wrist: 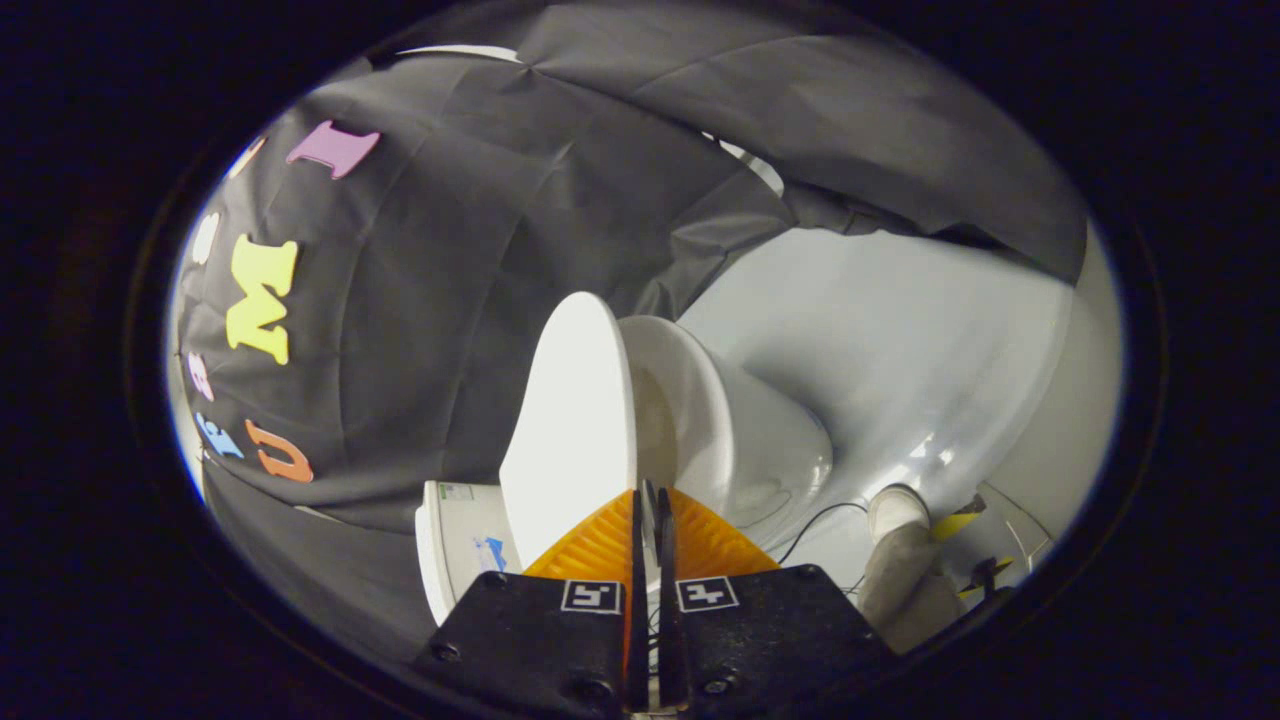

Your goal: Open the toilet lid.

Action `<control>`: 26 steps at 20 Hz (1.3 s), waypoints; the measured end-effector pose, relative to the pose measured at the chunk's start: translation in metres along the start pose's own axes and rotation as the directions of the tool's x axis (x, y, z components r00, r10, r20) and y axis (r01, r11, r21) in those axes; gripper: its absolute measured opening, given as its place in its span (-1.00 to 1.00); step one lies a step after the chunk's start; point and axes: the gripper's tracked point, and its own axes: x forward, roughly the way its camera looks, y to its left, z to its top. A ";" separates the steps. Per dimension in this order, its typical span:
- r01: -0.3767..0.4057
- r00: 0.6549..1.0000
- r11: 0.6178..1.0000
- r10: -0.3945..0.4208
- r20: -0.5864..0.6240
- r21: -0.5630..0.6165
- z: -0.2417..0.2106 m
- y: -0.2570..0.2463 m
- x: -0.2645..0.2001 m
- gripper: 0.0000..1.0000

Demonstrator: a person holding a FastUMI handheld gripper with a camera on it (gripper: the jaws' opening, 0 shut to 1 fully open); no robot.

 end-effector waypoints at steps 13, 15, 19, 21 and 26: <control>-0.115 0.992 0.986 0.120 0.032 -0.118 -0.014 0.099 -0.037 -0.86; -0.128 0.991 0.982 0.134 0.031 -0.142 -0.017 0.115 -0.040 -0.85; -0.111 0.992 0.972 0.119 0.031 -0.206 -0.025 0.137 -0.043 -0.84; -0.106 0.993 0.968 0.115 0.030 -0.228 -0.029 0.143 -0.046 -0.83; -0.085 0.995 0.949 0.097 0.023 -0.305 -0.043 0.174 -0.052 -0.83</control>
